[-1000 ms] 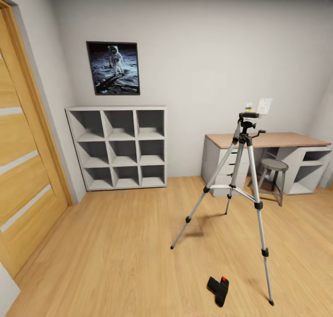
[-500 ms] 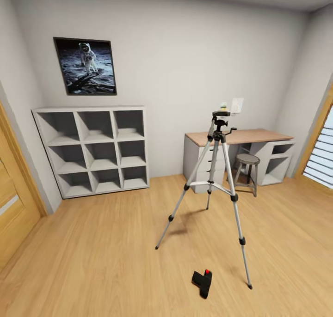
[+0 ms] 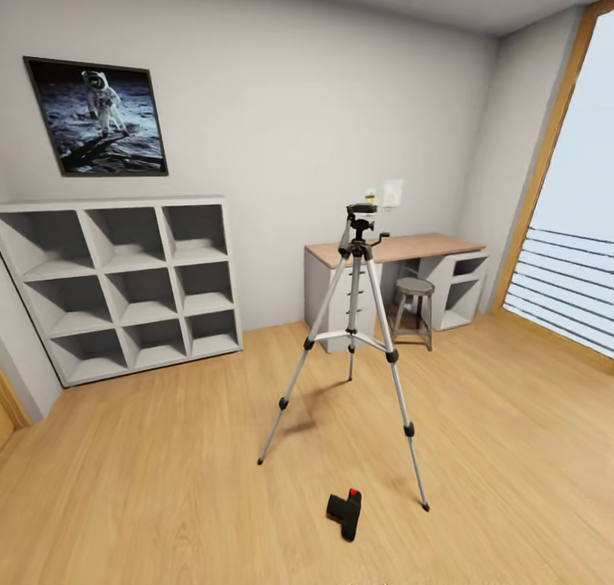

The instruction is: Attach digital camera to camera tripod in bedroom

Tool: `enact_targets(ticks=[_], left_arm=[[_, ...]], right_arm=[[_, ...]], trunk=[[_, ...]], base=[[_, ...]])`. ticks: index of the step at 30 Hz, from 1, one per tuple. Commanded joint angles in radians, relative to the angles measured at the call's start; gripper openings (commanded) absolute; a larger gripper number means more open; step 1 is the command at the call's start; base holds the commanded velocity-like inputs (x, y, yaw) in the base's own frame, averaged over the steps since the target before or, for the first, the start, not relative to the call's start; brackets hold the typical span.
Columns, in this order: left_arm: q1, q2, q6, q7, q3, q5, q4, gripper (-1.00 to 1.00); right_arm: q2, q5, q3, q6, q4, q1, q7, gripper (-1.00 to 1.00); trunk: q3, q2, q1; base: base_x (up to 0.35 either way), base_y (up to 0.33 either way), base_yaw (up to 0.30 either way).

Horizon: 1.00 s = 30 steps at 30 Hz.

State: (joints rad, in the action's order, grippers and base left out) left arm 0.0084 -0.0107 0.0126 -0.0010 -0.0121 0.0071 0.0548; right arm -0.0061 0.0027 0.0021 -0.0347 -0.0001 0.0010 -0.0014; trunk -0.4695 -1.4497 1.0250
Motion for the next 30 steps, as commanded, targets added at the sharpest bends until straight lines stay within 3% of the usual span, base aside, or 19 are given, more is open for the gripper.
enact_targets(ticks=[1,30], left_arm=[[0.001,0.0,0.001,0.0,-0.002,0.001,0.002,1.0],[0.001,0.0,0.001,0.001,0.0,0.002,0.003,1.0]], right_arm=[[0.0,0.0,0.001,-0.007,0.0,0.0,0.0,1.0],[0.0,0.002,0.001,-0.01,0.0,0.0,0.0,1.0]], trunk=[[-0.001,0.0,0.0],[-0.001,0.0,0.0]], base=[[0.0,0.0,-0.287],[0.0,0.0,-0.287]])
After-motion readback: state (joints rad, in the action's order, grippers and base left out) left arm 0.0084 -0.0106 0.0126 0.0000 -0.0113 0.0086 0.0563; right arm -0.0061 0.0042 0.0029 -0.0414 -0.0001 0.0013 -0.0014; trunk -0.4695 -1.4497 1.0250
